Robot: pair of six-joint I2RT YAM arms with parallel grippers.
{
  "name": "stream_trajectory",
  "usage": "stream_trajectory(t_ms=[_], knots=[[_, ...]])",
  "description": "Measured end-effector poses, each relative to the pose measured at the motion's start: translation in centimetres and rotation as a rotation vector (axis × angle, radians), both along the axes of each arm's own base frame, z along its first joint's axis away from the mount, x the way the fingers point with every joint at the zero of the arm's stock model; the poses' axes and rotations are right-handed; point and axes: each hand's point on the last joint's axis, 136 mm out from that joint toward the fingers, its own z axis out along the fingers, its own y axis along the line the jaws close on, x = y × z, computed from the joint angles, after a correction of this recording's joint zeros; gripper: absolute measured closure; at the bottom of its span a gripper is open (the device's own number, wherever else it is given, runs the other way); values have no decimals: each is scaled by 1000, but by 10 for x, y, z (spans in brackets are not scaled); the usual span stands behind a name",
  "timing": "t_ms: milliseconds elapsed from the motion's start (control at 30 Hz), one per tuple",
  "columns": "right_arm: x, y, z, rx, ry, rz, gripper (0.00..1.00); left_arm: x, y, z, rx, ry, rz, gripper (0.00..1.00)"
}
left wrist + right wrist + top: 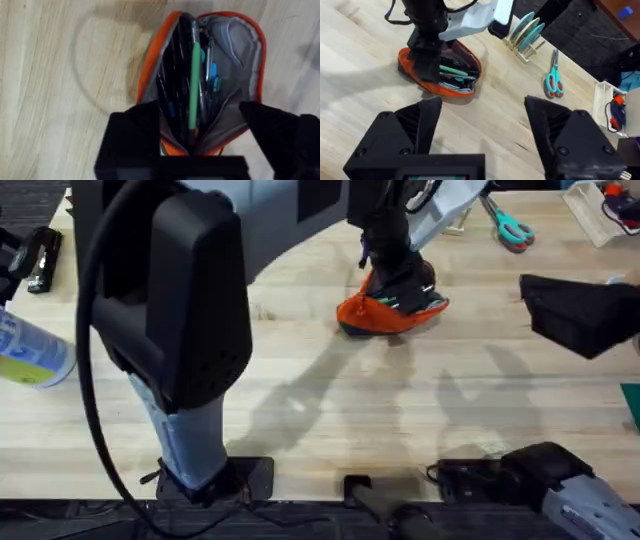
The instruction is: Unzip the bag, pick up the pens from the table one at a time and place them inside, then zip the bag closed.
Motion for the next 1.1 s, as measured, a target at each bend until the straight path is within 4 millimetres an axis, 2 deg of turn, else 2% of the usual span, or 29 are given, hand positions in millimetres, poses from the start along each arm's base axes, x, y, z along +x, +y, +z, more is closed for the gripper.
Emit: stream_trajectory(t_ms=[100, 600, 733, 933, 1000, 1100], knots=[[0, 0, 0, 0, 0, 0, 4, 0, 1, 0, 2, 0, -1, 9], [0, 0, 0, 0, 0, 0, 3, 2, 4, 5, -6, 3, 26, 8], [0, 0, 0, 0, -1, 0, 4, 5, 14, 34, -40, -39, 55, 8], [0, 0, 0, 0, -1, 0, 3, 14, 49, 100, -115, -147, 131, 8], [0, 0, 0, 0, -1, 0, 3, 17, 61, 113, -127, -167, 157, 8], [0, 0, 0, 0, -1, 0, 3, 18, 78, 120, -123, -167, 193, 8]])
